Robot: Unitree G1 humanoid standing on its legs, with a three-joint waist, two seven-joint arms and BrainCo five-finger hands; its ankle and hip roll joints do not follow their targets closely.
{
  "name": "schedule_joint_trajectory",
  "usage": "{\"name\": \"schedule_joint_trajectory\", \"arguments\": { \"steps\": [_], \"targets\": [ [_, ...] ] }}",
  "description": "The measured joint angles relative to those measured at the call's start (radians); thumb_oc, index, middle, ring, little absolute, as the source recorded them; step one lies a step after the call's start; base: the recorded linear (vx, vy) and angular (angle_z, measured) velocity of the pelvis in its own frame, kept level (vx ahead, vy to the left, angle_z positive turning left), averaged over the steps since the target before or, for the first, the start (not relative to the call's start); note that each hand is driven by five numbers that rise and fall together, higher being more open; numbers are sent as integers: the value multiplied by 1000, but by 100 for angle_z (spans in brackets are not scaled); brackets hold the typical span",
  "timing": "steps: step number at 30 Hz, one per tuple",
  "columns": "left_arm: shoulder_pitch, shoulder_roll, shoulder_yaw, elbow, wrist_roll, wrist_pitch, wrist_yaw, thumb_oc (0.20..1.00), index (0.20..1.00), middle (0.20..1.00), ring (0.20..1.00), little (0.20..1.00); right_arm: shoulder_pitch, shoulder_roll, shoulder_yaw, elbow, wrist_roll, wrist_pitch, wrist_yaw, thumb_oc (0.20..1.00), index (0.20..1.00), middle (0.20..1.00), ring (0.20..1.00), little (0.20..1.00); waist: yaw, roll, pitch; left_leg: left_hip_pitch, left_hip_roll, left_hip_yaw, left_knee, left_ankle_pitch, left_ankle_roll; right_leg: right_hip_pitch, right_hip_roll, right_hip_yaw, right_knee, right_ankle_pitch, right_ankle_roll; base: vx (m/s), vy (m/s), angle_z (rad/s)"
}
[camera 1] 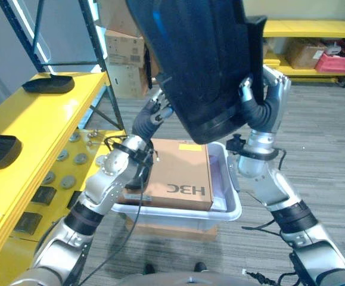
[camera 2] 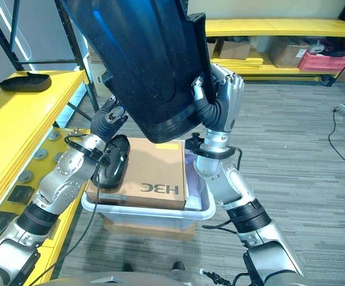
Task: Move parts from the plastic box to the shelf.
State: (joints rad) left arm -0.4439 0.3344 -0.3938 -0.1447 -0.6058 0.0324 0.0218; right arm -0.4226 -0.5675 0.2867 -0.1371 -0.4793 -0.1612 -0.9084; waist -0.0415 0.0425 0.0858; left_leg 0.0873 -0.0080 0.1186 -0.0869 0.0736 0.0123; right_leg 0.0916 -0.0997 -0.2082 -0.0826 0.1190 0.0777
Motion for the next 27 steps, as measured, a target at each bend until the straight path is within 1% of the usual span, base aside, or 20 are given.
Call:
{"name": "schedule_joint_trajectory", "arguments": {
  "steps": [3, 6, 7, 16, 21, 24, 27],
  "targets": [
    [27, 1, 0, 12, 41, 11, 1, 1000, 1000, 1000, 1000, 1000, 14, -33, -16, 1, -5, 12, -16, 200, 200, 200, 200, 200, 7, -1, 0, 0, 0, 0, 0, 2, 3, 0, 0, 0, 0, 0, 0, 0, 0, 0],
    [100, 10, 3, 33, 41, 11, -1, 1000, 1000, 1000, 1000, 1000, 61, -79, -28, 1, -34, 16, -18, 200, 200, 200, 200, 200, 11, -4, 2, 0, 0, 0, 0, 0, 5, 0, 0, -1, 0, -1, 0, 0, 0, 0],
    [109, 13, 2, 39, 41, 11, -1, 1000, 1000, 1000, 1000, 1000, 71, -79, -30, 2, -35, 18, -18, 200, 200, 200, 200, 200, 11, -5, 3, 0, 0, 0, 0, 0, 6, 0, 0, -1, 0, -1, 0, 0, 0, 0],
    [110, 19, 10, 22, 20, -27, -17, 1000, 1000, 1000, 1000, 1000, 106, -65, -22, 67, -41, 11, -8, 200, 200, 200, 200, 200, 15, -29, 7, -2, 0, -1, 0, -5, 4, -1, -1, -1, 0, -4, 6, 0, 0, 0],
    [108, 16, 3, -2, -9, -29, -41, 1000, 1000, 1000, 1000, 1000, 105, -61, -13, 78, -42, 11, 3, 200, 200, 200, 200, 200, 16, -32, 9, -2, 0, -1, 0, -5, 4, -1, -1, -1, 0, -5, 6, 0, 0, 0],
    [108, -5, -5, -2, -31, -29, -49, 1000, 1000, 1000, 1000, 1000, 101, -24, 12, 80, -49, 11, 14, 200, 200, 200, 200, 200, 14, -33, 10, -1, 0, -1, 0, -4, 5, -1, -1, -1, 0, -4, 6, 0, 0, 0],
    [103, -19, -20, -2, -30, -14, -21, 1000, 1000, 1000, 1000, 1000, 94, 6, 60, 81, -49, 5, 33, 200, 200, 200, 200, 200, 17, -33, 10, -2, 0, -1, 0, -2, 3, -1, -1, -2, 0, -4, 5, 0, 0, 0]
  ]
}}
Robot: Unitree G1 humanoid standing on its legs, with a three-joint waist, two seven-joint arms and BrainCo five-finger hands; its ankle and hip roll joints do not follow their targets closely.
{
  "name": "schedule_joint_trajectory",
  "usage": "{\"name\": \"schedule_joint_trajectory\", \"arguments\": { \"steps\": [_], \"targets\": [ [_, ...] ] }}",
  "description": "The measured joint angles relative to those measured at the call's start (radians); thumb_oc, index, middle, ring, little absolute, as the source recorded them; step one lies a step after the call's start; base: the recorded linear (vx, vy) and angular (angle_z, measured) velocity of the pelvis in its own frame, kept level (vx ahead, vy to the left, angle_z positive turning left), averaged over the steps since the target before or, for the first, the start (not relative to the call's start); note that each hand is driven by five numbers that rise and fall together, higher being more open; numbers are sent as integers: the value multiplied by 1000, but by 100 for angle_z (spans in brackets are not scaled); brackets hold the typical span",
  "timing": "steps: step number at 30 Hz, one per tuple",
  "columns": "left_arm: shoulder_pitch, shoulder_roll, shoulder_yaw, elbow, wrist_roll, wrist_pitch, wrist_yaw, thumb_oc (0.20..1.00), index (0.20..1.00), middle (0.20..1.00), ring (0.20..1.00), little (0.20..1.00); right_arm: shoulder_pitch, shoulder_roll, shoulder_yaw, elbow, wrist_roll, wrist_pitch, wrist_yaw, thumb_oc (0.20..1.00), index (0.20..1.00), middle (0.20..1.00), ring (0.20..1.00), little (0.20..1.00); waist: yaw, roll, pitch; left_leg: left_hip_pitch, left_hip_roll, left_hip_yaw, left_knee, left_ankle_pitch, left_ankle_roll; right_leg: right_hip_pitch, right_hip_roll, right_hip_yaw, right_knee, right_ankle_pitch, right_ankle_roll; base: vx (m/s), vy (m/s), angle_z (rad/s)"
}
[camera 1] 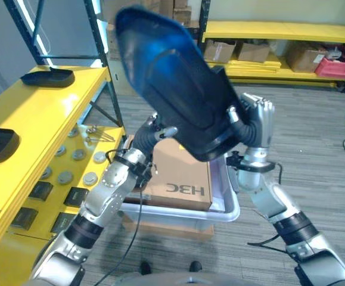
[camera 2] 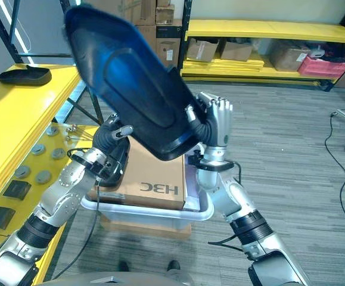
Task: Move parts from the plastic box to the shelf.
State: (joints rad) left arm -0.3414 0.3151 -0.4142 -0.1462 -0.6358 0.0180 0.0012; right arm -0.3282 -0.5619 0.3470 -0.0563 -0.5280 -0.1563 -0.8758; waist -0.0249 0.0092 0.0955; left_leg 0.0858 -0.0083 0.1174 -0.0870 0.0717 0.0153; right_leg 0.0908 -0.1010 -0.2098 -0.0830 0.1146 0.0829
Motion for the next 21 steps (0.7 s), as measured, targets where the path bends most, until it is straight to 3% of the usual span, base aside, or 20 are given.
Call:
{"name": "schedule_joint_trajectory", "arguments": {
  "steps": [5, 6, 7, 8, 14, 21],
  "targets": [
    [0, -2, -2, 7, 10, 38, 94, 1000, 1000, 1000, 1000, 1000, -1, 27, 13, 0, 6, -6, 29, 200, 200, 200, 200, 200, 8, 0, 0, 0, 0, -1, 0, 0, 0, 0, 0, 0, 0, 0, 0, 0, 0, 0],
    [0, -1, 0, 9, 11, 39, 111, 567, 567, 567, 567, 567, -1, 32, 13, 0, 12, -12, 39, 200, 200, 200, 200, 200, 9, 0, 0, 0, 0, -1, 0, 0, -1, 0, 0, 0, 0, 0, -1, 0, 0, 0],
    [0, -2, 2, 9, 13, 39, 132, 347, 347, 347, 347, 347, -1, 40, 15, 0, 13, -16, 49, 200, 200, 200, 200, 200, 10, 0, 0, 0, 0, -1, 0, 0, -1, 0, 0, 0, 0, -1, -1, 0, 0, 0],
    [0, -3, 3, 13, 24, 38, 154, 200, 200, 200, 200, 200, -2, 47, 17, 0, 16, -16, 59, 200, 200, 200, 200, 200, 11, 0, 0, 0, 0, -1, 0, 1, -1, 0, 0, 0, 0, -1, -1, 0, 0, 0],
    [1, -17, 22, 51, 54, 28, 235, 200, 200, 200, 200, 200, 3, 90, 63, 0, 25, -16, 107, 200, 200, 200, 200, 200, 17, 1, 0, -1, 0, -1, 0, 1, -1, -1, 0, -1, -1, -1, -1, -2, -5, 0],
    [1, -37, 30, 59, 56, -28, 298, 200, 200, 200, 200, 200, 3, 130, 79, -2, 66, -38, 147, 200, 200, 200, 200, 200, 16, 1, 0, -1, 0, -1, 0, 1, -1, -2, 0, -1, -1, -1, -1, 0, 0, 0]
  ]
}}
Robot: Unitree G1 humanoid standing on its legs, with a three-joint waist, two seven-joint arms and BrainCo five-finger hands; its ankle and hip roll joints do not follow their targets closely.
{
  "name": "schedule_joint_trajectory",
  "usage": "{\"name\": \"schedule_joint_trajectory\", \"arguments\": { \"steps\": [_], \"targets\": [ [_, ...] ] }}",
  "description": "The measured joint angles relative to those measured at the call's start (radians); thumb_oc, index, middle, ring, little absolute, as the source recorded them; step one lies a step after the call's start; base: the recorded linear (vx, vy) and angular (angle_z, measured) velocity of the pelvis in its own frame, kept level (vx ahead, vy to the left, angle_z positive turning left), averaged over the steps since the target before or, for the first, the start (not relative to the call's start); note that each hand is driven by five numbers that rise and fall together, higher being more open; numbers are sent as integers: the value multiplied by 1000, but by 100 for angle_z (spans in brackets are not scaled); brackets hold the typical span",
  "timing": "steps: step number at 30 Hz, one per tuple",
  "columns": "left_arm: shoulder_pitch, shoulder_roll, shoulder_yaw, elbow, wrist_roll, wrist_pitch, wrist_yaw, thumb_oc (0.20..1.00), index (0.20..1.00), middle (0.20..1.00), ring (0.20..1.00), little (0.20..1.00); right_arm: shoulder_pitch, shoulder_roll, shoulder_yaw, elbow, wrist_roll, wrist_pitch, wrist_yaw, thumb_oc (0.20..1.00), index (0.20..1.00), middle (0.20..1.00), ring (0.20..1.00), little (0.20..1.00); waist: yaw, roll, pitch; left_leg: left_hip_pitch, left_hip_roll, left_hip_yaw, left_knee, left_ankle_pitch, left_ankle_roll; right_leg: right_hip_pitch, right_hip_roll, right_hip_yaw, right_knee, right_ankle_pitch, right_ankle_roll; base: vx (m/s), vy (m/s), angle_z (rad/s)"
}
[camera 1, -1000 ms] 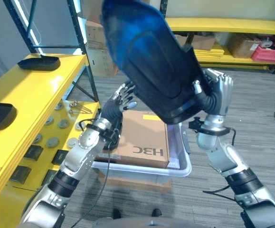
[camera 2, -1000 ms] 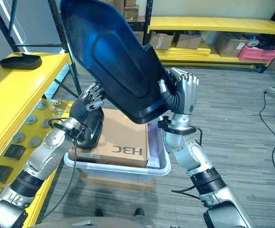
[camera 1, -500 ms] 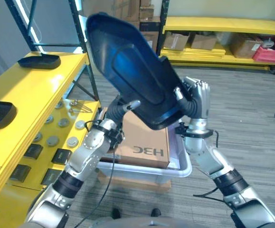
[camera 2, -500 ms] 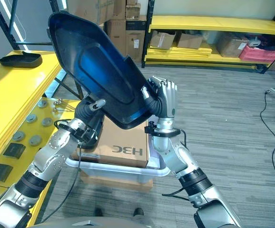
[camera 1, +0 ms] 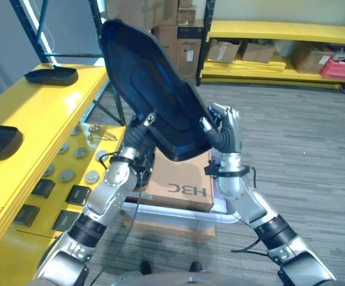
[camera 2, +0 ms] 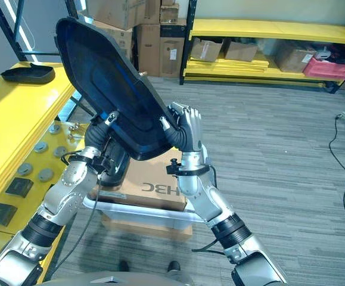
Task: Move parts from the plastic box to the shelf.
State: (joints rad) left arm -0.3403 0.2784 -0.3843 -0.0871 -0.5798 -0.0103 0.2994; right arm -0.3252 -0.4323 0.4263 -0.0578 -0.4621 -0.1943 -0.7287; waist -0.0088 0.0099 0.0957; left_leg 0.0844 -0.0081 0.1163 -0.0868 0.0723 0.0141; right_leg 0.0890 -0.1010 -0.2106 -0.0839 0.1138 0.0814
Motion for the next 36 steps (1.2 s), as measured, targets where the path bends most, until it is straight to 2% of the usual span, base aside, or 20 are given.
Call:
{"name": "schedule_joint_trajectory", "arguments": {
  "steps": [8, 10, 11, 12, 13, 16, 17, 20, 21, 23, 30, 31, 33, 35, 36],
  "targets": [
    [27, -1, 2, -6, 87, -45, 49, 200, 200, 200, 200, 200, 0, 12, 2, -2, 127, -32, 108, 200, 200, 200, 200, 200, 23, 2, 1, -13, 1, -14, 0, 4, -1, -3, 0, -18, 0, -1, -2, -33, -26, 5],
    [57, 8, 16, -27, 118, -54, 47, 200, 200, 200, 200, 200, 4, 9, 15, -2, 164, -42, 135, 382, 382, 382, 382, 382, 30, 1, 1, -15, 0, -25, 0, 5, -2, -2, 0, -25, -1, -2, -2, -20, -19, 13],
    [72, 12, 19, -29, 138, -70, 50, 200, 200, 200, 200, 200, 8, 12, 26, -2, 195, -48, 147, 564, 564, 564, 564, 564, 39, 2, 1, -15, 0, -30, 0, 4, -3, -1, 0, -30, -1, -3, -3, -17, -19, 16],
    [79, 16, 26, -29, 151, -77, 51, 200, 200, 200, 200, 200, 8, 16, 33, -2, 209, -55, 154, 944, 944, 944, 944, 944, 49, 2, 1, -16, 0, -32, 0, 4, -3, 0, 0, -33, -1, -4, -3, -27, -29, 16],
    [93, 33, 35, -33, 174, -98, 50, 200, 200, 200, 200, 200, 18, 17, 36, -3, 224, -77, 165, 1000, 1000, 1000, 1000, 1000, 62, 1, 2, -16, 0, -37, 0, 4, -4, 5, -1, -41, 0, -4, -2, -42, -35, 14],
    [115, 75, 57, -56, 232, -105, 57, 200, 200, 200, 200, 200, 44, 10, 40, -7, 236, -112, 217, 1000, 1000, 1000, 1000, 1000, 70, 0, 4, -15, -1, -46, 0, 4, -4, 12, -1, -51, 0, -6, -1, -32, -18, 13],
    [128, 108, 94, -63, 331, -120, 68, 200, 200, 200, 200, 200, 65, -3, 43, -8, 244, -140, 271, 1000, 1000, 1000, 1000, 1000, 73, -1, 5, -15, -2, -54, 0, 3, -6, 14, -1, -56, -1, -10, -1, -21, -21, 13],
    [129, 135, 131, -63, 437, -126, 92, 200, 200, 200, 200, 200, 69, -12, 44, -35, 285, -172, 334, 1000, 1000, 1000, 1000, 1000, 90, 1, 11, -17, -2, -63, 0, 3, -6, 17, -1, -64, 1, -14, -3, -34, -44, 11],
    [153, 166, 168, -82, 530, -129, 94, 200, 200, 200, 200, 200, 70, -15, 44, -91, 327, -180, 379, 1000, 1000, 1000, 1000, 1000, 94, 3, 15, -31, -2, -79, 0, 4, -8, 18, -1, -78, 1, -17, -4, -36, -41, 21],
    [181, 180, 202, -110, 587, -137, 95, 200, 200, 200, 200, 200, 68, -9, 44, -121, 360, -185, 405, 1000, 1000, 1000, 1000, 1000, 108, 4, 17, -33, -2, -92, 0, 9, -10, 21, 1, -96, 1, -21, -6, -42, -41, 28],
    [245, 181, 295, -142, 643, -182, 111, 200, 200, 200, 200, 200, 42, 3, 73, -121, 398, -181, 472, 1000, 1000, 1000, 1000, 1000, 208, 12, 49, -39, -9, -172, 0, 18, -21, 57, 3, -174, 2, -39, -6, -27, -25, 38],
    [297, 175, 343, -142, 643, -199, 111, 200, 200, 200, 200, 200, 42, 23, 73, -121, 422, -175, 498, 1000, 1000, 1000, 1000, 1000, 209, 12, 51, -47, -14, -206, 0, 21, -24, 71, 0, -222, 2, -50, -6, -2, 12, 70],
    [349, 181, 380, -141, 640, -201, 120, 200, 200, 200, 200, 200, 41, 30, 73, -121, 439, -171, 519, 1000, 1000, 1000, 1000, 1000, 248, 16, 60, -47, -17, -223, 0, 20, -25, 85, -1, -241, 2, -57, -4, -1, 47, 55],
    [419, 180, 440, -140, 624, -229, 120, 200, 200, 200, 200, 200, 48, 31, 71, -122, 457, -166, 545, 1000, 1000, 1000, 1000, 1000, 262, 18, 79, -55, -11, -190, -1, 9, -24, 104, -7, -284, 2, -64, 2, -9, 85, 65],
    [442, 178, 466, -135, 618, -242, 113, 200, 200, 200, 200, 200, 59, 31, 70, -122, 460, -160, 546, 1000, 1000, 1000, 1000, 1000, 261, 15, 94, -60, 5, -103, 0, -15, -26, 119, -19, -331, 3, -65, 4, 26, 95, 121]
  ]
}}
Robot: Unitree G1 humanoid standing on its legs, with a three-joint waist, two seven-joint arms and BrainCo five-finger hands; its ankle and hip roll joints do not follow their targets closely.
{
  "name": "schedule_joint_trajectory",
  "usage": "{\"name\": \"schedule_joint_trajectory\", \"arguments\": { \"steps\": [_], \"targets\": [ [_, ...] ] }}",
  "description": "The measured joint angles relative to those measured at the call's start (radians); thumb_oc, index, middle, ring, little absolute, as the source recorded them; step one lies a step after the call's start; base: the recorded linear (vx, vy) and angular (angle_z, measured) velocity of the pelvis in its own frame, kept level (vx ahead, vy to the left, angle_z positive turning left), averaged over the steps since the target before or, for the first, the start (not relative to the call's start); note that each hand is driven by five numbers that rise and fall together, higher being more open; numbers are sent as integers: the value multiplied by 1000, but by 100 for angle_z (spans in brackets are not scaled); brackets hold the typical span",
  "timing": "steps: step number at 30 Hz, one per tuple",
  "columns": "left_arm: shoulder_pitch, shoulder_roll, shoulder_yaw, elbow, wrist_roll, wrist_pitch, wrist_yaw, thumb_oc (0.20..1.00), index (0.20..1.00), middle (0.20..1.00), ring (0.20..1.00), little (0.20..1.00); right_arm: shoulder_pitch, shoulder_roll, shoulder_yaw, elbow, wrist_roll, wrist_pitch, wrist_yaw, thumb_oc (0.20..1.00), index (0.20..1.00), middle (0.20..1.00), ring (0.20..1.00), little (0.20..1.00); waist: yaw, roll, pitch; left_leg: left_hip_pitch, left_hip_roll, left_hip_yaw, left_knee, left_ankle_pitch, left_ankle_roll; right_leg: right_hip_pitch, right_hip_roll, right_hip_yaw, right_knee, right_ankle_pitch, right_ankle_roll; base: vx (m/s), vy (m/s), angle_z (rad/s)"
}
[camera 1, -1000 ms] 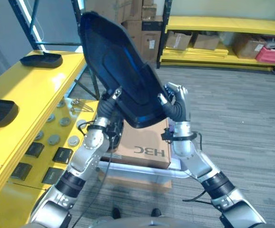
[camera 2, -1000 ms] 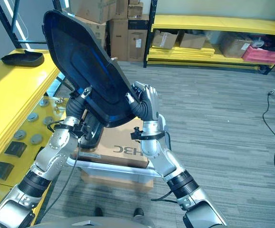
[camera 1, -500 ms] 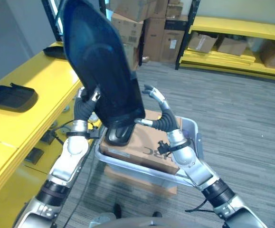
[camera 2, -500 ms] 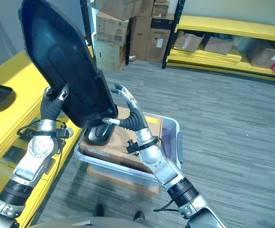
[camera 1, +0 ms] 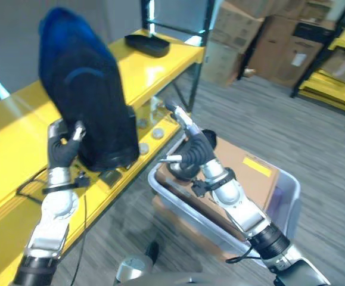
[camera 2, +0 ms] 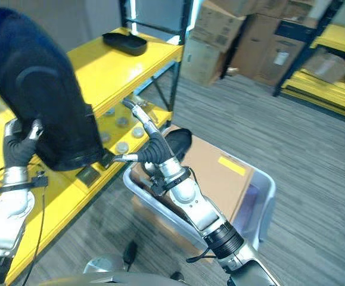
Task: Move parts from the plastic box to the shelf.
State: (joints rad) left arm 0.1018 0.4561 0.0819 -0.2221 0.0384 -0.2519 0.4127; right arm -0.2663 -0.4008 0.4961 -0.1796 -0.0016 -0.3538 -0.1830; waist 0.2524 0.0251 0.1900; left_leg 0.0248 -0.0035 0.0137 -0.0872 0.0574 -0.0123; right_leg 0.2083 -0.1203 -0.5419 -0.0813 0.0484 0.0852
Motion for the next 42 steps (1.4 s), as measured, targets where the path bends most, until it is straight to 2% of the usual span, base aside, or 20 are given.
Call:
{"name": "schedule_joint_trajectory", "arguments": {
  "steps": [3, 4, 5, 8, 13, 15, 17, 19, 20, 22, 24, 25, 30, 31, 32, 33, 34, 35, 39, 42],
  "targets": [
    [19, -7, 24, 9, -16, -57, -30, 200, 200, 200, 200, 200, 85, -24, -31, 0, 2, 30, -1, 1000, 1000, 1000, 1000, 1000, -45, -6, 30, 1, 69, 383, 5, -23, -4, 64, -67, -161, 87, -48, 15, -18, 198, 243],
    [23, -7, 27, -1, -18, -70, -30, 200, 200, 200, 200, 200, 91, -32, -29, -1, 2, 35, -1, 1000, 1000, 1000, 1000, 1000, -66, 4, 35, 6, 82, 428, 6, 29, 1, 83, -73, -178, 119, -63, 12, -20, 256, 193],
    [22, -4, 31, -4, -17, -87, -30, 200, 200, 200, 200, 200, 89, -36, -30, 0, 1, 35, 0, 1000, 1000, 1000, 1000, 1000, -58, 12, 41, 4, 76, 455, 5, 63, 52, 99, -83, -176, 165, -87, 18, 39, 266, 149],
    [20, 0, 35, -3, -16, -110, -16, 200, 200, 200, 200, 200, 95, -25, -27, 0, 2, 28, -1, 1000, 1000, 1000, 1000, 1000, -65, 3, 40, 9, 50, 535, 7, 45, 78, 107, -139, -185, 246, -89, 17, 94, 266, 105],
    [-17, 47, 38, -3, -17, -126, 2, 200, 200, 200, 200, 200, 91, 10, -29, 24, 17, -24, -14, 1000, 1000, 1000, 1000, 1000, -43, -16, 39, -6, -27, 492, 59, 4, 114, 119, -194, -130, 240, -60, 39, 218, 402, 38],
    [-72, 44, 25, -2, -18, -126, -24, 200, 200, 200, 200, 200, 87, 11, -28, 94, 16, -40, -33, 1000, 1000, 1000, 1000, 1000, -72, -3, 37, -4, -45, 448, 82, -19, 132, 81, -255, -117, 429, -56, 52, 247, 336, 77],
    [-142, 56, -18, -4, -27, -130, -28, 200, 200, 200, 200, 200, 89, 11, -25, 121, 16, -38, -54, 1000, 1000, 1000, 1000, 1000, -117, -3, 37, 22, -66, 366, 59, -5, 147, -33, -315, 12, 717, -61, 89, 192, 106, 118],
    [-194, 76, -61, -2, -50, -135, -33, 200, 200, 200, 200, 200, 88, 32, -19, 117, 14, -42, -78, 1000, 1000, 1000, 1000, 1000, -162, 5, 42, 23, -64, 265, 33, 12, 139, -129, -134, 225, 694, -226, 90, 124, 27, 131],
    [-217, 90, -69, 0, -56, -135, -41, 200, 200, 200, 200, 200, 88, 33, -19, 117, 14, -43, -83, 1000, 1000, 1000, 1000, 1000, -187, 10, 46, 25, -65, 249, 8, 19, 129, -180, -76, 249, 644, -268, 76, 133, 1, 132],
    [-240, 103, -62, -1, -60, -135, -44, 200, 200, 200, 200, 200, 87, 16, -40, 117, 14, -43, -80, 1000, 1000, 1000, 1000, 1000, -200, 8, 48, 19, -66, 224, 2, 10, 135, -277, 2, 253, 527, -282, 25, 176, -17, 71],
    [-246, 96, -62, -1, -85, -135, -51, 200, 200, 200, 200, 200, 137, -20, -95, 89, 18, -42, -65, 1000, 1000, 1000, 1000, 1000, -265, 40, 61, 12, -71, 151, 2, -37, 108, -346, 94, 317, 344, -227, -22, 150, -77, 134],
    [-236, 90, -63, -3, -87, -134, -63, 200, 200, 200, 200, 200, 183, -26, -135, 78, 35, -39, -50, 1000, 1000, 1000, 1000, 1000, -311, 35, 59, 32, -80, 176, 5, -76, 56, -374, 114, 339, 255, -153, -8, 173, -134, 166],
    [-137, 33, -58, -53, -95, -117, -93, 200, 200, 200, 200, 200, 185, -36, -174, 82, 56, -31, -9, 1000, 1000, 1000, 1000, 1000, -307, 28, 35, 82, -129, 184, 9, -26, 79, -364, 99, 376, 253, -5, -43, 115, -78, 81],
    [-127, 30, -54, -60, -99, -113, -97, 200, 200, 200, 200, 200, 179, -37, -173, 88, 56, -31, 2, 1000, 1000, 1000, 1000, 1000, -289, 33, 33, 83, -123, 186, 12, -34, 63, -356, 108, 368, 273, -14, -66, 78, -50, 21],
    [-109, 19, -54, -65, -108, -103, -102, 200, 200, 200, 200, 200, 176, -34, -171, 115, 56, -30, 10, 1000, 1000, 1000, 1000, 1000, -261, 31, 33, 76, -115, 185, 64, -46, 14, -347, 115, 363, 292, -52, -105, 104, 53, 18],
    [-113, 5, -57, -46, -127, -88, -123, 200, 200, 200, 200, 200, 166, -29, -168, 189, 55, -33, 6, 1000, 1000, 1000, 1000, 1000, -224, -41, 45, -41, -141, 129, 357, -64, 2, -289, 63, 393, 253, -33, -161, 92, 71, 13],
    [-107, -7, -61, -34, -138, -82, -135, 200, 200, 200, 200, 200, 162, -31, -167, 222, 55, -31, 3, 1000, 1000, 1000, 1000, 1000, -202, -59, 38, -112, -131, 120, 486, -83, -17, -251, 56, 409, 203, -30, -157, 141, 213, 11],
    [-96, -9, -57, -32, -149, -77, -138, 200, 200, 200, 200, 200, 161, -30, -167, 221, 55, -30, 1, 1000, 1000, 1000, 1000, 1000, -192, -66, 34, -118, -87, 140, 466, -113, -16, -227, 63, 406, 163, -19, -154, 144, 226, -7],
    [-101, -7, -42, 12, -154, -42, -160, 200, 200, 200, 200, 200, 150, -36, -205, 197, 50, -21, -1, 1000, 1000, 1000, 1000, 1000, -247, -43, 21, -60, 162, 86, 108, -49, -109, -184, 97, 459, 107, -5, -102, 194, 266, -28],
    [-110, -20, -45, 103, -155, 18, -158, 200, 200, 200, 200, 200, 179, -83, -247, 193, 4, -18, -54, 1000, 1000, 1000, 1000, 1000, -311, 16, 19, 19, 200, 71, 1, -5, -104, -159, 73, 532, 68, 9, -79, 200, 254, -84]
  ]
}}
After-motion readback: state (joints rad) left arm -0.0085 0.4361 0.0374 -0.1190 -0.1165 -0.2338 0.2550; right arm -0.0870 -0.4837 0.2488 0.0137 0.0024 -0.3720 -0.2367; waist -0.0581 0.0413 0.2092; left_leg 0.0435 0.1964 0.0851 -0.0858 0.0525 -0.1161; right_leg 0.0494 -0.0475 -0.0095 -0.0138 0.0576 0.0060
